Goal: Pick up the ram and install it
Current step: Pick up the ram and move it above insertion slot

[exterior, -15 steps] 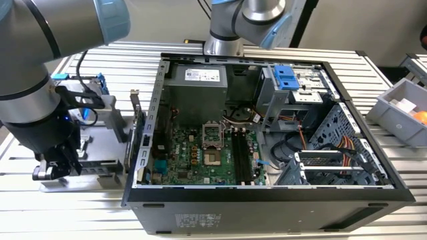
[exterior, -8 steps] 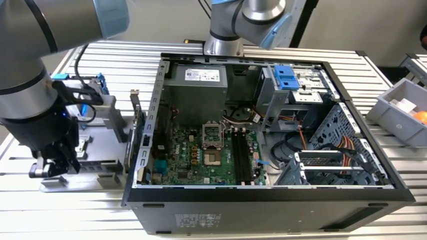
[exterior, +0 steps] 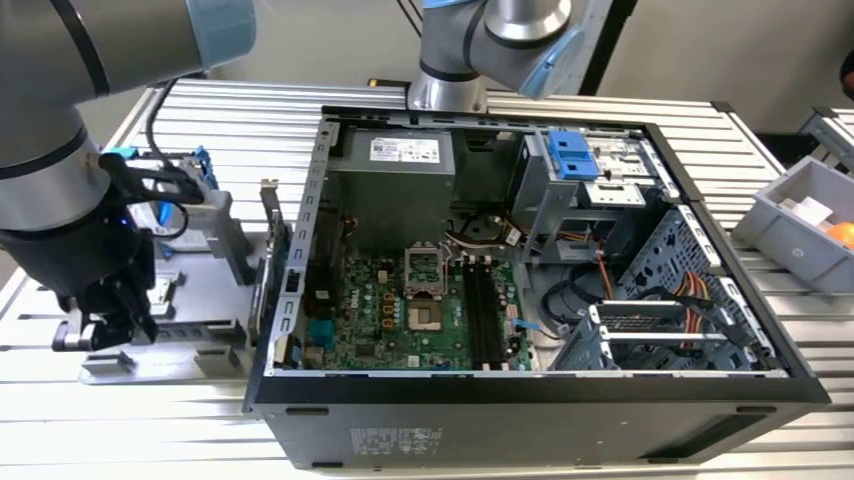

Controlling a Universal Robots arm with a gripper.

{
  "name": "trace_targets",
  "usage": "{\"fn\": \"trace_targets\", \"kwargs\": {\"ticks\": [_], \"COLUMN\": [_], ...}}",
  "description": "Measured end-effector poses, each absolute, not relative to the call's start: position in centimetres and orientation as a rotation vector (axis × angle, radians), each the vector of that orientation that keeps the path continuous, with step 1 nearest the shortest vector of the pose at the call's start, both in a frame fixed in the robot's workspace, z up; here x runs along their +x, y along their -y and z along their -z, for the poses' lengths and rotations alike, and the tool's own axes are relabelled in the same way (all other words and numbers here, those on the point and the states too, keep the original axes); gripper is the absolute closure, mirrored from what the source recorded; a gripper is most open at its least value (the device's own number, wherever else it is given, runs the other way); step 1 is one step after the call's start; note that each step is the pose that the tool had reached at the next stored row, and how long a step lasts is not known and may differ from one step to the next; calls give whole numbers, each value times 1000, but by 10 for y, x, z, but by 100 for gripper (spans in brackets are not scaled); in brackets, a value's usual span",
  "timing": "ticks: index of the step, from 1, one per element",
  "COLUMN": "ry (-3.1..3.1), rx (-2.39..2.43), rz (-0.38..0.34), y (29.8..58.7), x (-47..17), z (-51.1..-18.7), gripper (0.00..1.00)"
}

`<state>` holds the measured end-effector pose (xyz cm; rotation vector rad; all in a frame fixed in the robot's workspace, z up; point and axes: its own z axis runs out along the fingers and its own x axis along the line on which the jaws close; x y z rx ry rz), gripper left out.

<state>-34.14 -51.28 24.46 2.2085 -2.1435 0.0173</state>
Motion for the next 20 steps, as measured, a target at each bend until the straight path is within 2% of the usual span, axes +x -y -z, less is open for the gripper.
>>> {"fn": "trace_targets", "kwargs": {"ticks": [20], "ry": [2145], "rx": [2210], "rz": [-21], "y": [513], "x": [-342], "z": [-266], "gripper": [100]}}
